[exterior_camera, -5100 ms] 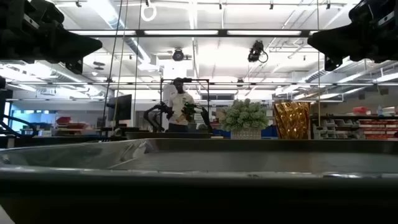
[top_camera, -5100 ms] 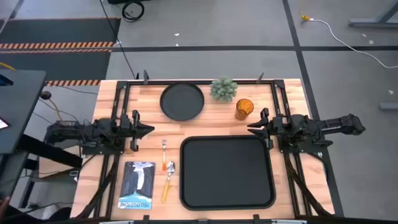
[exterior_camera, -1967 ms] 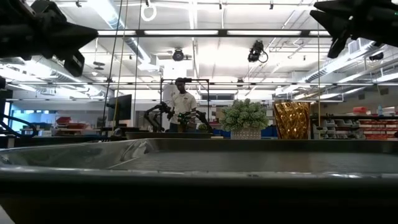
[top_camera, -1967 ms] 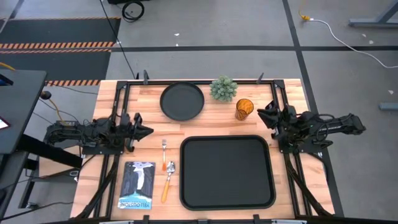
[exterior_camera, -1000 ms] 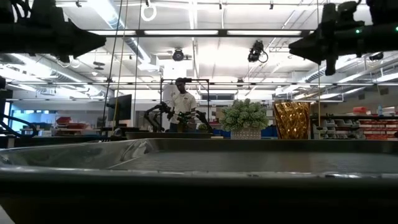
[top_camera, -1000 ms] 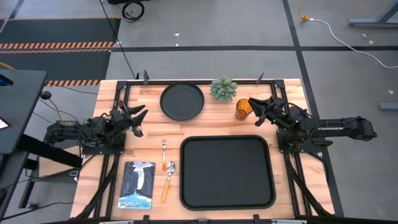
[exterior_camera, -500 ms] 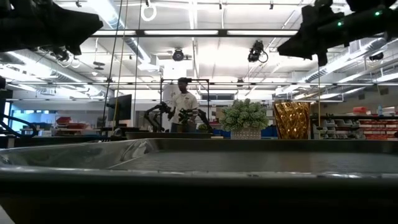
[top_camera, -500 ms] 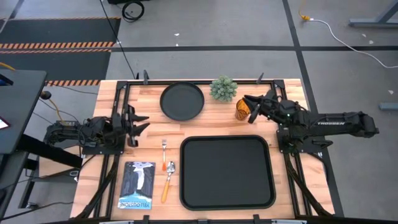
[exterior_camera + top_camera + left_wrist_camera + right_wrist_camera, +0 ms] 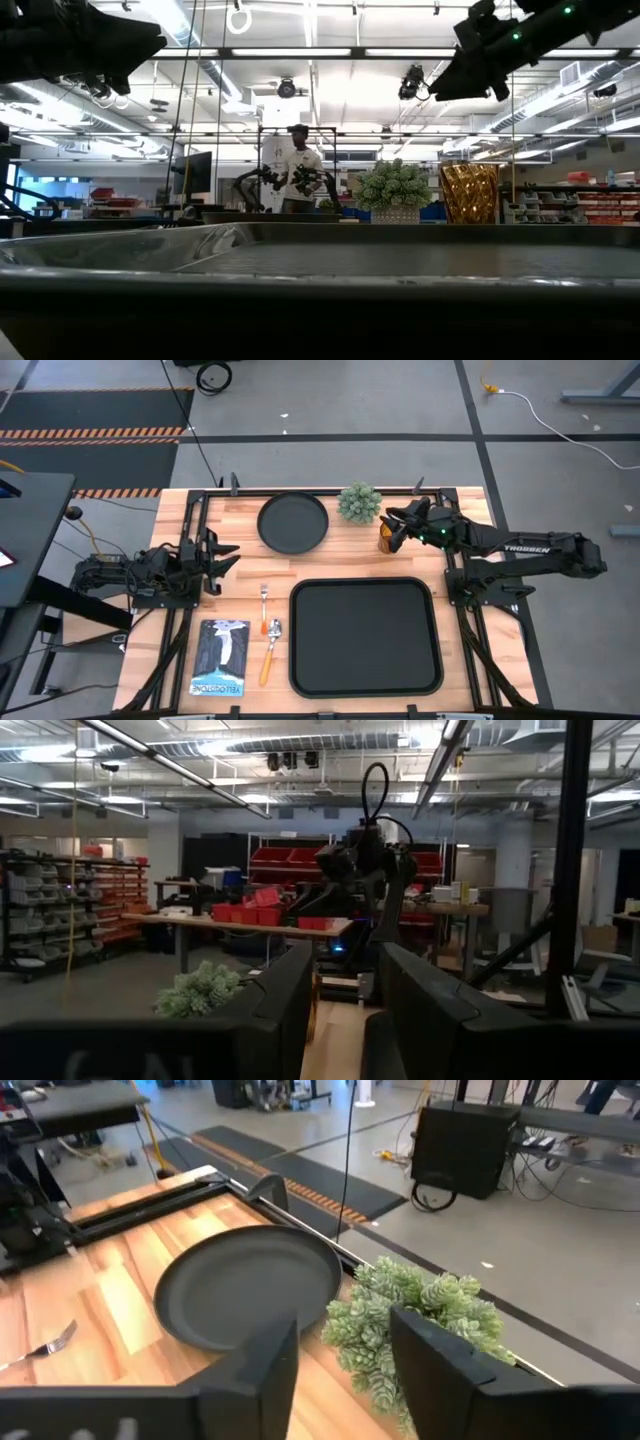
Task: Pick and place plate/cup/fork/spoon on tray
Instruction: Put the orange cup on the top right of the black tray
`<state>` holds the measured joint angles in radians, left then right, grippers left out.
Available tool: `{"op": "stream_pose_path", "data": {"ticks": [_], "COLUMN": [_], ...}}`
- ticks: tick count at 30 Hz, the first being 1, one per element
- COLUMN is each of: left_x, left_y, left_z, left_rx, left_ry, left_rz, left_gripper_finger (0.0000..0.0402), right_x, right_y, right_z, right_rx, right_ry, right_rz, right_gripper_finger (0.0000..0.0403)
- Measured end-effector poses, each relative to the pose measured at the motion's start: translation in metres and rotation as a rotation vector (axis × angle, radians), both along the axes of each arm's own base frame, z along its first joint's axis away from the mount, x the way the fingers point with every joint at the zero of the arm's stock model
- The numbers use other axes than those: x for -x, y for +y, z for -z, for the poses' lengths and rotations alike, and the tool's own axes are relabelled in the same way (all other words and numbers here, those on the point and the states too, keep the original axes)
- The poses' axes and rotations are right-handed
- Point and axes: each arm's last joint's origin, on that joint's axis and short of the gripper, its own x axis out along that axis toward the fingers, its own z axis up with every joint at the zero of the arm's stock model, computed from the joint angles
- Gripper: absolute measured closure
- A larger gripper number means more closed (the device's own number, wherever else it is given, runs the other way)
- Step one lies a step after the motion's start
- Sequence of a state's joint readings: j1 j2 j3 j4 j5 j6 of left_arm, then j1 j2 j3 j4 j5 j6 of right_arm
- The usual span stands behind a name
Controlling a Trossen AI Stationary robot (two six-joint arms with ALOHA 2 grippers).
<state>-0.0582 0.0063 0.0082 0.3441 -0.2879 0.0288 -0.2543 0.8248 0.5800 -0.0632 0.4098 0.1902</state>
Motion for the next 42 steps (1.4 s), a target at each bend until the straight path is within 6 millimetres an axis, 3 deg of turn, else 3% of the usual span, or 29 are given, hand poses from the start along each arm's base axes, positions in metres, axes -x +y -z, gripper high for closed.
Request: {"op": "stream_pose_path", "data": {"ticks": [9, 27, 42], "left_x": [0.000, 0.000, 0.002], "left_y": [0.002, 0.002, 0.004], "left_z": [0.000, 0.003, -0.001], "left_rx": [0.015, 0.012, -0.008], "left_ry": [0.004, 0.033, 0.011], "left_rz": [-0.058, -0.089, -0.159], "left_gripper_finger": [0.0273, 0.0273, 0.0273], "right_x": [-0.010, -0.005, -0.017], "right_y": [-0.008, -0.024, -0.039], "right_z": [-0.012, -0.013, -0.005], "right_rx": [-0.024, -0.063, -0.307], "right_ry": [0.043, 0.074, 0.505], "right_rz": [-0.007, 0.013, 0.064], "right_gripper_finger": [0.0178, 0.0131, 0.0132]}}
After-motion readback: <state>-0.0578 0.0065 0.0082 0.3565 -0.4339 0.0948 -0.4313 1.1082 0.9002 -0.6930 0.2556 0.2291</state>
